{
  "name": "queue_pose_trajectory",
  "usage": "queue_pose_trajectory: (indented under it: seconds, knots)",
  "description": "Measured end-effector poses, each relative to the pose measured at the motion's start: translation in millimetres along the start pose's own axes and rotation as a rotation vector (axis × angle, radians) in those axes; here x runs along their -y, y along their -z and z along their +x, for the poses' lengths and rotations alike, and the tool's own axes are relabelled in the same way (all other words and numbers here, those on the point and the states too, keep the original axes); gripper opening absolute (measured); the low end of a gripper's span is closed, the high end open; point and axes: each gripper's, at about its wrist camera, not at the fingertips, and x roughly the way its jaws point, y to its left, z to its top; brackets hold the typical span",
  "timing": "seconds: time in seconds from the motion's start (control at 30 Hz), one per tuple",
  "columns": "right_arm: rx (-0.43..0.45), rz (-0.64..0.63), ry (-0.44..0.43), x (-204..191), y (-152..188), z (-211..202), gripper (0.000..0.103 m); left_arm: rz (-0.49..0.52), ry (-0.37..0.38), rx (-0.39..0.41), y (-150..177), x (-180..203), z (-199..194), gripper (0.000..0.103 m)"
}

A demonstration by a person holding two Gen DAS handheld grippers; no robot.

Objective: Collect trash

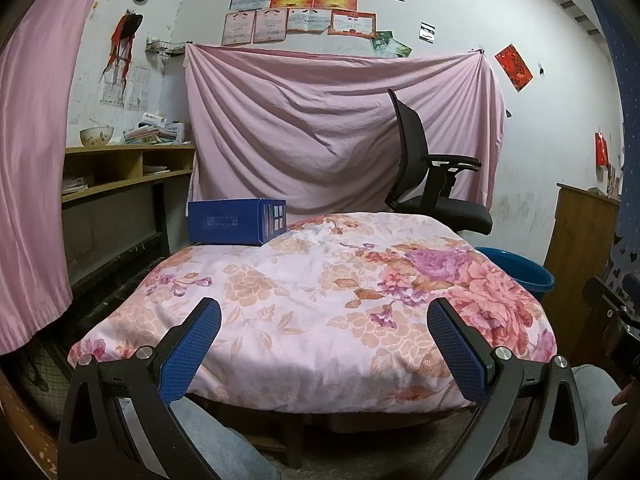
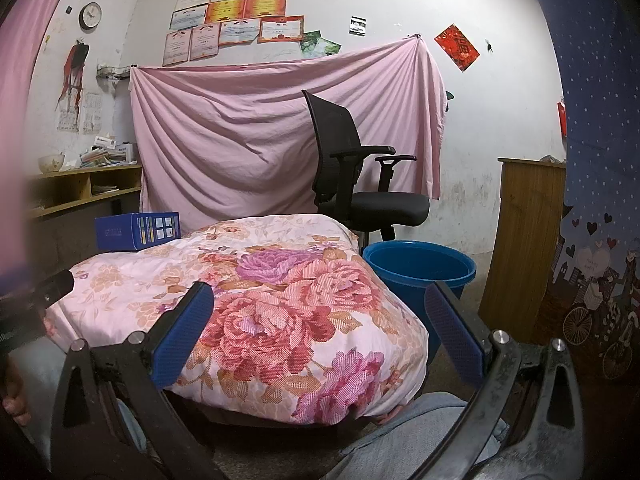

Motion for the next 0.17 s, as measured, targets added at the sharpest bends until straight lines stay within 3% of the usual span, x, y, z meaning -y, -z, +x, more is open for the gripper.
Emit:
queue_pose_trajectory:
  seconds: [0.17]
  knots:
    - [-0.004, 0.002, 0.000, -0.6, 0.5, -0.6, 0.103, 0.000, -0.002, -0.006, -1.0, -2.1, 4.5, 0.101]
